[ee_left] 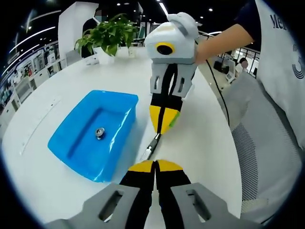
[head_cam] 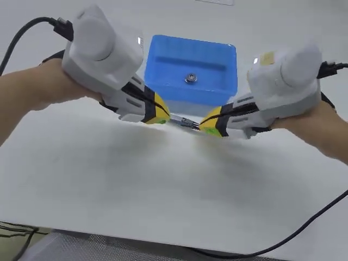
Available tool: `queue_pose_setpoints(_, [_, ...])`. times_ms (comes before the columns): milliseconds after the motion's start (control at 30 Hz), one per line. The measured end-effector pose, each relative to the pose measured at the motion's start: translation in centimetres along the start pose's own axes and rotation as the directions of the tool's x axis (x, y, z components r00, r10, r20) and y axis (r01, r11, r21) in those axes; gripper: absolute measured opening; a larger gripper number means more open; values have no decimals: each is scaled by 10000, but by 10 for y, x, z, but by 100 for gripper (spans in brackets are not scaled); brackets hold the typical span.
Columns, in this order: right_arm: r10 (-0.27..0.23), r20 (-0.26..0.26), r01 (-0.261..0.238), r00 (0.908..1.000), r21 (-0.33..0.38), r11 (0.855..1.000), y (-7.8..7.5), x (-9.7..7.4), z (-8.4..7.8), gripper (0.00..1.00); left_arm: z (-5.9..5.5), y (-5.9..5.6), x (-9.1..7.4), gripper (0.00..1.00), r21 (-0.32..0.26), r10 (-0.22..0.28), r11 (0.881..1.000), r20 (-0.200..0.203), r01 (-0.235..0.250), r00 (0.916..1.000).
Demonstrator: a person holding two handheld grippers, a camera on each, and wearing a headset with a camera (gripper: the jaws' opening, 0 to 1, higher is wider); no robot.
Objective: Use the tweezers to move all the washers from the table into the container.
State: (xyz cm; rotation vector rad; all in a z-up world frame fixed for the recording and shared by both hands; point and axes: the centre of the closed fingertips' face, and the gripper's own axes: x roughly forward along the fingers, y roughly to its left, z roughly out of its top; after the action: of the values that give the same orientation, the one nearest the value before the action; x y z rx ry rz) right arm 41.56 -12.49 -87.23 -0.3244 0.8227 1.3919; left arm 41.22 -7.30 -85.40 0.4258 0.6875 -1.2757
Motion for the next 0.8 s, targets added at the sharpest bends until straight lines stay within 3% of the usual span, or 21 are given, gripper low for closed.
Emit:
queue_pose_setpoints(200, [225,89,-235,9997,1350,9906,-6,2,-8,3,1,5,7,5,-67,238,9997,-100,-239,9997])
queue_pose_setpoints(267, [381,319,-439,9988,2063,9775,-4,3,-6,3,4,7,11,5,-80,269,9996,-95,-270,9996])
queue_pose_setpoints(333, [365,364,-432,9987,2037,9781,-7,4,-5,3,6,8,15,5,-33,280,9996,-106,-280,9996])
queue_pose_setpoints(367, [330,360,-393,9988,1926,9805,-7,4,-5,3,6,8,17,5,19,307,9995,-150,-306,9994])
queue_pose_setpoints(400, [89,145,-104,9999,1017,9948,-12,4,-6,3,6,8,17,5,83,310,9995,-197,-308,9993])
queue_pose_setpoints(433, [-53,-24,53,10000,279,9996,-13,4,-6,3,7,9,17,5,114,302,9995,-187,-300,9994])
queue_pose_setpoints(467, [-315,-494,254,9983,-1186,9926,-13,3,-8,3,9,8,16,5,115,278,9996,-120,-276,9995])
queue_pose_setpoints(500, [-532,-712,362,9960,-2215,9745,-13,2,-9,3,11,9,16,5,139,282,9995,-66,-282,9996])
queue_pose_setpoints(533, [-680,-890,326,9937,-3513,9357,-9,3,-6,3,12,9,15,5,142,299,9995,-23,-298,9996])
queue_pose_setpoints(633, [-1019,-1120,355,9885,-4828,8750,-1,6,-7,3,12,10,14,5,200,321,9993,-42,-320,9995])
queue_pose_setpoints(733, [-1770,-1367,508,9747,-6351,7708,-3,9,-9,3,9,12,14,5,190,348,9992,-163,-345,9993])
queue_pose_setpoints(767, [-2033,-1378,616,9694,-6647,7446,-4,10,-8,3,8,12,15,5,200,343,9992,-212,-338,9992])
queue_pose_setpoints(800, [-2273,-1250,744,9658,-7060,7043,-7,10,-7,3,7,11,16,5,208,330,9993,-293,-324,9990])
